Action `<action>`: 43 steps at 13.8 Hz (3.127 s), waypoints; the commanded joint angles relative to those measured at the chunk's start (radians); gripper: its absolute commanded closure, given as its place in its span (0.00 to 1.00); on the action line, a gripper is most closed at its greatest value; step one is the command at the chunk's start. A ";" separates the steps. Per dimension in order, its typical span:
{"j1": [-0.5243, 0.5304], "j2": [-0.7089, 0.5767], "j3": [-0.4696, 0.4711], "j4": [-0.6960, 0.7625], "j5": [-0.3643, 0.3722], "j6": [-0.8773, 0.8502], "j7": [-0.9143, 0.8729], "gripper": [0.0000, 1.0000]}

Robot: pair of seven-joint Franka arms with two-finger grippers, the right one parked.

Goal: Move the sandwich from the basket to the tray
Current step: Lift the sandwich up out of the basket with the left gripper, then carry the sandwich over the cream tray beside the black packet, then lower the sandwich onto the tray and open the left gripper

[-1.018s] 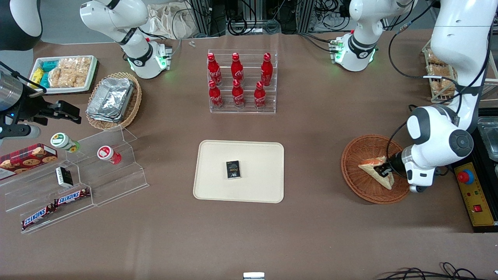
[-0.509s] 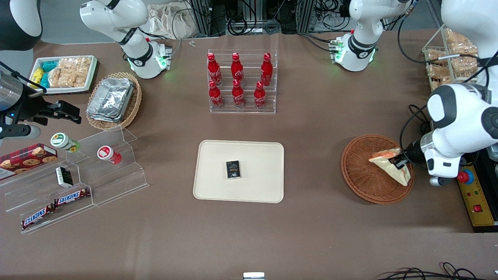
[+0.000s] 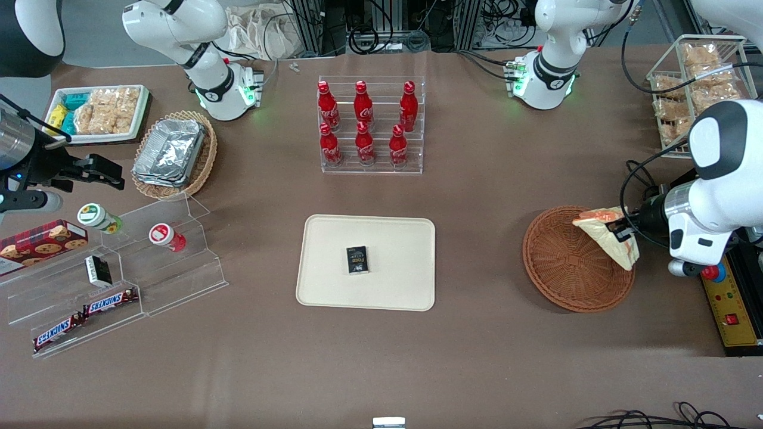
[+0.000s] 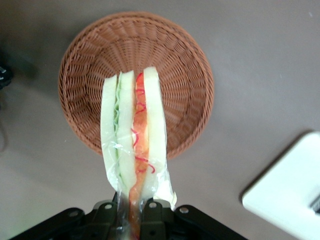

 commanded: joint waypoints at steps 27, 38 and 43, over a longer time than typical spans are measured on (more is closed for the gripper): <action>-0.367 0.546 -0.317 0.079 0.421 0.539 -0.084 0.91; -0.290 0.414 -0.325 0.082 0.411 0.287 -0.164 0.00; -0.232 0.250 -0.322 0.082 0.387 0.134 -0.022 0.01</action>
